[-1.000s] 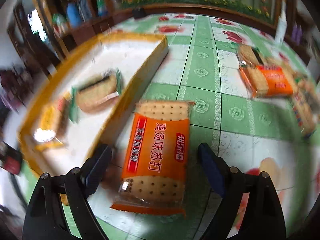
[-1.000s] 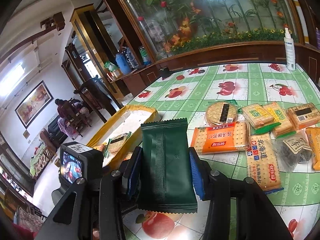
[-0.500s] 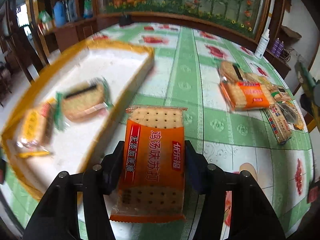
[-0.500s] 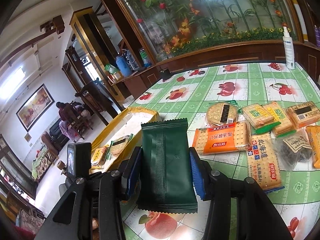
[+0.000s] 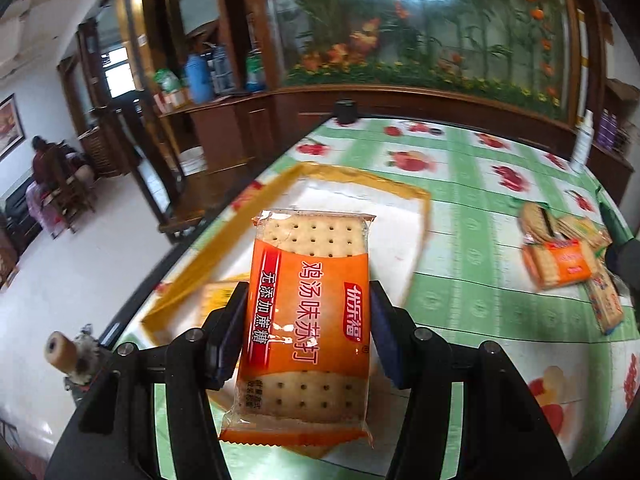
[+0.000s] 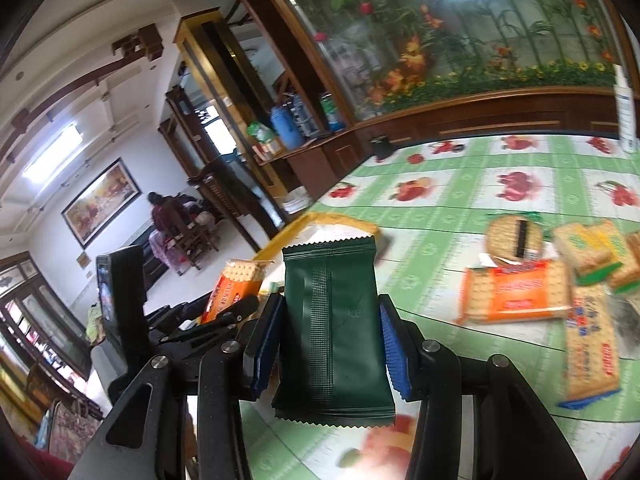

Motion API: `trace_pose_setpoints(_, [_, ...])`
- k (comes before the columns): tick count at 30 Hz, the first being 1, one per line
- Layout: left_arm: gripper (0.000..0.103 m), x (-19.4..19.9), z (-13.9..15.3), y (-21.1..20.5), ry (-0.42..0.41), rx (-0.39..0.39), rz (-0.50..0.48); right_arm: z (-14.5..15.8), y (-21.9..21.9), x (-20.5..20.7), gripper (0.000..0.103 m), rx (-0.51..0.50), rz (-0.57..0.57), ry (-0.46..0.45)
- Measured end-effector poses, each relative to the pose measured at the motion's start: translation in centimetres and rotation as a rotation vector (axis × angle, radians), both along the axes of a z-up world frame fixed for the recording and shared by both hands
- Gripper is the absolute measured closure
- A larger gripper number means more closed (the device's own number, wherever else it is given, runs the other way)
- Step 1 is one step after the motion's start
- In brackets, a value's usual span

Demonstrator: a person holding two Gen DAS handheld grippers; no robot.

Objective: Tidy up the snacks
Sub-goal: 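Carry the orange pack in left tool and green pack in right tool toward tray, then lower orange pack into tray with left tool while right tool drops green pack beside it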

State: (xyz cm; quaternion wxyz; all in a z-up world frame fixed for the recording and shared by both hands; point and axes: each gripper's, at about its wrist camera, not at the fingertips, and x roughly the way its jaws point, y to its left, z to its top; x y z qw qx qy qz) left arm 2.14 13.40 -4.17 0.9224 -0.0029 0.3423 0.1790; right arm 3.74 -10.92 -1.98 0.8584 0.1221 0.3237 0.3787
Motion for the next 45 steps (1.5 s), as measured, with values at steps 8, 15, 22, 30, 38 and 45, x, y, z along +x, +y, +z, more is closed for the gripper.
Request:
trace_pose_setpoints(8, [0.047, -0.8, -0.5, 3.4, 0.003, 0.001, 0.076, 0.5, 6.0, 0.3, 0.055, 0.027, 0.106, -0.007])
trace_pose_setpoints(15, [0.047, -1.2, -0.9, 5.5, 0.009, -0.009, 0.116, 0.0, 10.9, 0.9, 0.055, 0.026, 0.169, 0.006])
trace_pose_setpoints(22, [0.047, -1.3, -1.2, 6.5, 0.006, -0.012, 0.137, -0.7, 12.6, 1.0, 0.055, 0.019, 0.184, 0.016])
trace_pose_setpoints(30, [0.047, -0.4, -2.7, 7.9, 0.039, -0.03, 0.157, -3.1, 14.6, 3.1, 0.055, -0.012, 0.179, 0.066])
trace_pose_setpoints(38, [0.047, 0.0, -3.5, 9.1, 0.062, -0.046, 0.17, -5.2, 17.0, 4.0, 0.055, -0.054, 0.201, 0.098])
trace_pose_setpoints(45, [0.047, 0.1, -4.0, 9.7, 0.076, -0.052, 0.181, -6.2, 18.0, 4.1, 0.055, -0.087, 0.216, 0.111])
